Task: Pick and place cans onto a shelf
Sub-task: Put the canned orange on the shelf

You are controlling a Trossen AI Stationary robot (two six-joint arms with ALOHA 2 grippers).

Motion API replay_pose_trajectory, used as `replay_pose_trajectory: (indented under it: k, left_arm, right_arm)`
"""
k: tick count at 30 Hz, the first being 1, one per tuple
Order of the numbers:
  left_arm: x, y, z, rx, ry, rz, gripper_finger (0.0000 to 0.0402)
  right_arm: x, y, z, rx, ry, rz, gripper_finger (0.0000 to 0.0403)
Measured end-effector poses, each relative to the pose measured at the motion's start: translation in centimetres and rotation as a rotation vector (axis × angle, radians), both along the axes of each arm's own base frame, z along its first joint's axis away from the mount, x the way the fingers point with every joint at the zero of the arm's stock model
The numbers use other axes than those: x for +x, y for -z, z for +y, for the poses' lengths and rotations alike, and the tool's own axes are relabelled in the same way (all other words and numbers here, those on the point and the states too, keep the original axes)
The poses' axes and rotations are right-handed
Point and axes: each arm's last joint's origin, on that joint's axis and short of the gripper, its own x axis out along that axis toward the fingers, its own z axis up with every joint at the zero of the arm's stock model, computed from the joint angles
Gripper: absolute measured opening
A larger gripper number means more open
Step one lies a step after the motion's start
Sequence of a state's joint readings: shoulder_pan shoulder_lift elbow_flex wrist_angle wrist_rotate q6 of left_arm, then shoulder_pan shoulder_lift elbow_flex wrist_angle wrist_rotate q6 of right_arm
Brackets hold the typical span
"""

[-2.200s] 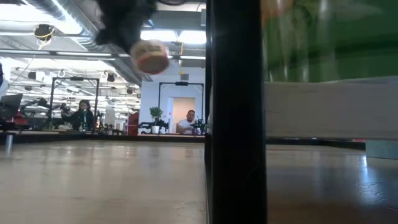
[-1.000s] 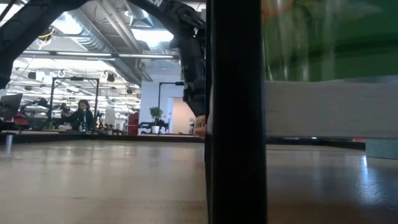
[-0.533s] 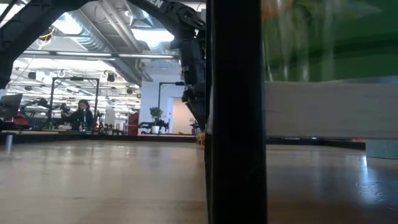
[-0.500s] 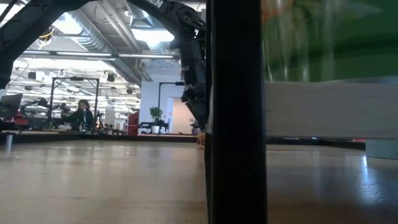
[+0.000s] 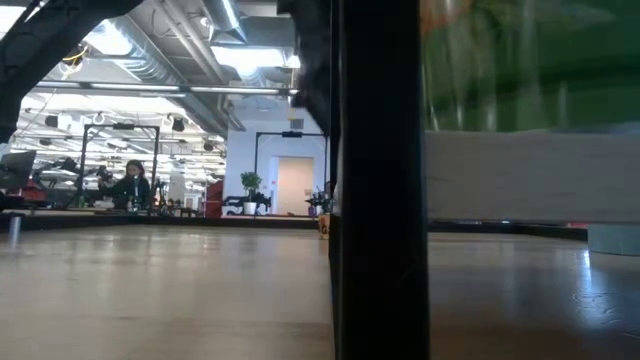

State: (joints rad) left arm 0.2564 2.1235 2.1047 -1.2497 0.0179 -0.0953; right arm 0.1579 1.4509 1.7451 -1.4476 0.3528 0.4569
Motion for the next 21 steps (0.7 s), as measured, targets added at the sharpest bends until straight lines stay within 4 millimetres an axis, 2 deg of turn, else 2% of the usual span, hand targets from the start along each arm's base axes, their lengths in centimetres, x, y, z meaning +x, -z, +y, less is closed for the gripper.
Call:
replay_pose_trajectory:
  k: [5, 7, 12, 21]
  left_arm:
    - [-1.3, -5.2, -0.7, 0.027, 0.028, -0.029, 0.0036]
    - [-2.1, -6.7, -1.1, 0.058, 0.025, -0.029, 0.0037]
    - [-5.7, -9.8, -2.3, 0.122, -0.041, -0.051, 0.0037]
    - [-11.6, -16.0, -4.7, 0.225, -0.143, -0.226, 0.0037]
  right_arm:
    - [0.8, -0.2, -1.9, 0.040, -0.162, -0.007, 0.0033]
    - [0.9, -0.2, -2.5, 0.042, -0.202, -0.007, 0.0033]
    - [1.4, -0.1, -3.8, 0.064, -0.272, -0.012, 0.0033]
    - [4.7, 1.5, -5.4, -0.005, -0.376, -0.002, 0.0033]
